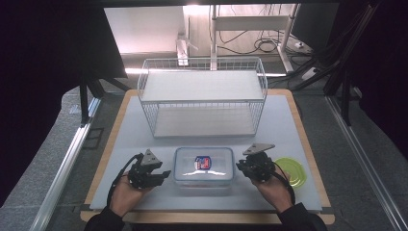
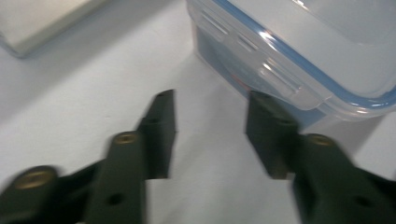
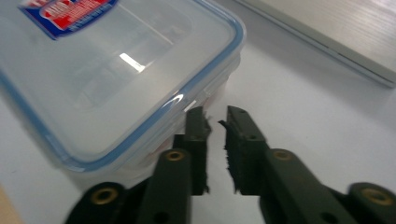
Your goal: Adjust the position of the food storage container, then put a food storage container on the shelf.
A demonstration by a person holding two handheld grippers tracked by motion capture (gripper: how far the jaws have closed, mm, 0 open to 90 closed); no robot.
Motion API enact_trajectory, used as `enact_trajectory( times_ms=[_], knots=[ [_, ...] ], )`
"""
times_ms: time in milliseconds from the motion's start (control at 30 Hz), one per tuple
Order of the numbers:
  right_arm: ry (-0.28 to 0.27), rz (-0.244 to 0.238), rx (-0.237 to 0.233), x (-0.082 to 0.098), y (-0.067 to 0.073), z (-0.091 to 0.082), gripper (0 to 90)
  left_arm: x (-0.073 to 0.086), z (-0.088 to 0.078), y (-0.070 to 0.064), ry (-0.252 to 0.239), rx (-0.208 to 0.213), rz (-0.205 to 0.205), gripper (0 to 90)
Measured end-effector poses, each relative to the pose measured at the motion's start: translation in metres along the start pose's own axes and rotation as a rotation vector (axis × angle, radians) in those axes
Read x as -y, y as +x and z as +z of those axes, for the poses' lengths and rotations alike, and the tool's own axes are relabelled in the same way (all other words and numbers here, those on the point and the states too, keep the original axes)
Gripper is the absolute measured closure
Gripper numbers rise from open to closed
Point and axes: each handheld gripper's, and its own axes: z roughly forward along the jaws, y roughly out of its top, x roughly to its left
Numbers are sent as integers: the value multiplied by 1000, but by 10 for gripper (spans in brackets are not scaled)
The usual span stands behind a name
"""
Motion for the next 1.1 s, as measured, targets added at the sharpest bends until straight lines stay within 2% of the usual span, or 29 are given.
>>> enact_trajectory(
  times_ms=[33,67,100,133,167,200,300,333,400,467,533,567,600,700,767,900,967,1100],
  knots=[
    [-20,0,-17,2,-2,-5,665,0,-4,0,-15,-8,21,363],
    [-20,0,-17,2,-2,-5,665,0,-4,0,-15,-8,21,321],
    [-25,0,-23,3,-2,-7,624,1,-6,-1,-25,-8,28,321],
    [-48,-4,-34,4,-3,-11,548,1,-8,-1,-30,-8,29,262],
    [-48,-4,-34,4,-3,-11,548,2,-10,-2,-32,-8,32,262],
    [-67,-4,-35,4,-3,-14,483,4,-14,-3,-31,-15,42,188],
    [-87,3,-47,4,-4,-17,430,7,-17,-4,-43,-8,43,167],
    [-104,17,-60,5,-5,-20,378,10,-19,-5,-63,-2,47,132],
    [-129,37,-82,5,-7,-22,307,12,-20,-5,-77,-6,57,110],
    [-158,52,-110,6,-8,-23,245,15,-20,-7,-104,-26,84,87],
    [-166,57,-123,6,-8,-24,218,17,-20,-7,-110,-29,88,70],
    [-173,58,-128,6,-7,-24,187,18,-20,-7,-122,-24,89,70],
    [-172,47,-136,7,-5,-24,147,21,-19,-5,-150,2,77,55],
    [-167,49,-144,9,-4,-23,124,23,-19,-4,-170,7,59,62],
    [-153,53,-159,11,-4,-21,99,23,-18,-3,-172,-6,56,59],
    [-147,48,-165,11,-3,-19,84,21,-19,-4,-156,6,38,63],
    [-141,17,-157,10,-1,-17,77,19,-19,-5,-127,15,32,67],
    [-133,-5,-154,9,0,-15,76,18,-19,-4,-110,37,12,57]
  ],
)
